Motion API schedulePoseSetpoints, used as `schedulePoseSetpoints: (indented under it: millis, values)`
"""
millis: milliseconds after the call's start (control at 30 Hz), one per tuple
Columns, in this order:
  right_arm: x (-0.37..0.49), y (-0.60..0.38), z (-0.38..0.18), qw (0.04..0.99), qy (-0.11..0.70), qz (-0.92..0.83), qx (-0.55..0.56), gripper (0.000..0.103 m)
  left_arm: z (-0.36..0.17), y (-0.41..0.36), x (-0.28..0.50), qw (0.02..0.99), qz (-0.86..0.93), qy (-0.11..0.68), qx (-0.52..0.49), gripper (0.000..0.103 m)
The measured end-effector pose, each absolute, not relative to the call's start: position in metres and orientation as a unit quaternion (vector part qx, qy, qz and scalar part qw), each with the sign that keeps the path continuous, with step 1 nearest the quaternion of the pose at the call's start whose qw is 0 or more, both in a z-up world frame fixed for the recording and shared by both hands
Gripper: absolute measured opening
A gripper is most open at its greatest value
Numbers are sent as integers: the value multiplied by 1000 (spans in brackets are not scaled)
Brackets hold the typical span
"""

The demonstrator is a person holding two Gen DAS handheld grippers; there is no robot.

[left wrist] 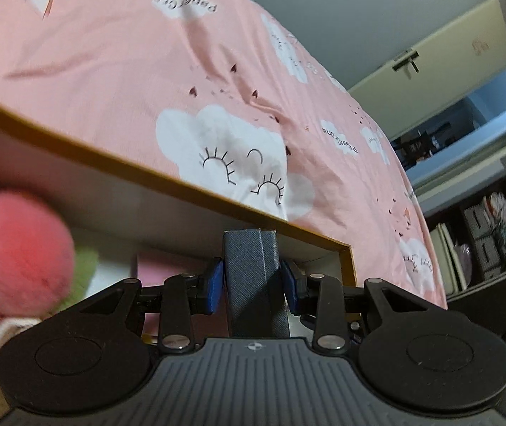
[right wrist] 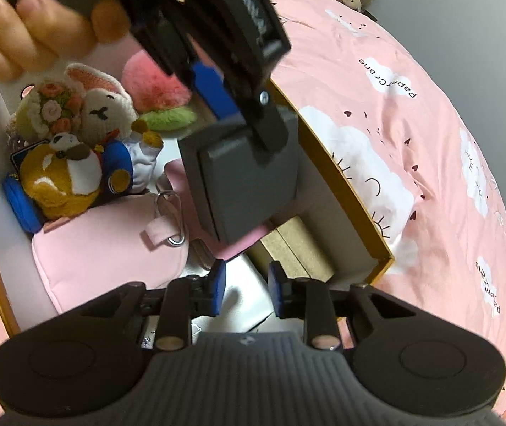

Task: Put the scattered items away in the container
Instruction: 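Lower the dark grey box into the box and open the left gripper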

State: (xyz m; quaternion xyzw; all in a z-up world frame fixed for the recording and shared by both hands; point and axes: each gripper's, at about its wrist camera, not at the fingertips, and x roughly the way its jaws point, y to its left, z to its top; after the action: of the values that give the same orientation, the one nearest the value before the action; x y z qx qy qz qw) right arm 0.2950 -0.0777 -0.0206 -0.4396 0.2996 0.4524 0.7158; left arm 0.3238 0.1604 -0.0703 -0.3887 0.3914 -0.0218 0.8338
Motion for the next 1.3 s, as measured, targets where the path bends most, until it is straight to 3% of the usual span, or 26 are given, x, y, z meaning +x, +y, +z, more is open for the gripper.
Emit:
schedulePoseSetpoints:
  millis: [67, 500, 533, 567, 733, 1300]
  values:
    - [332, -67, -25, 717, 300, 454, -436, 29, -77, 160, 325, 830, -17, 392, -397, 40]
    - [329, -48, -50, 719, 293, 457, -434, 29, -85, 160, 325, 826, 46, 463, -318, 48]
    - [329, -48, -50, 719, 293, 458, -433, 29, -84, 157, 325, 827, 47, 469, -308, 48]
    - [330, -41, -61, 719, 293, 458, -433, 29, -83, 154, 326, 830, 45, 474, -290, 41]
    - [328, -39, -62, 717, 292, 462, -432, 28, -83, 150, 329, 831, 35, 478, -283, 35]
    - [342, -20, -73, 713, 323, 459, -421, 27, -76, 140, 334, 843, 22, 473, -254, 34]
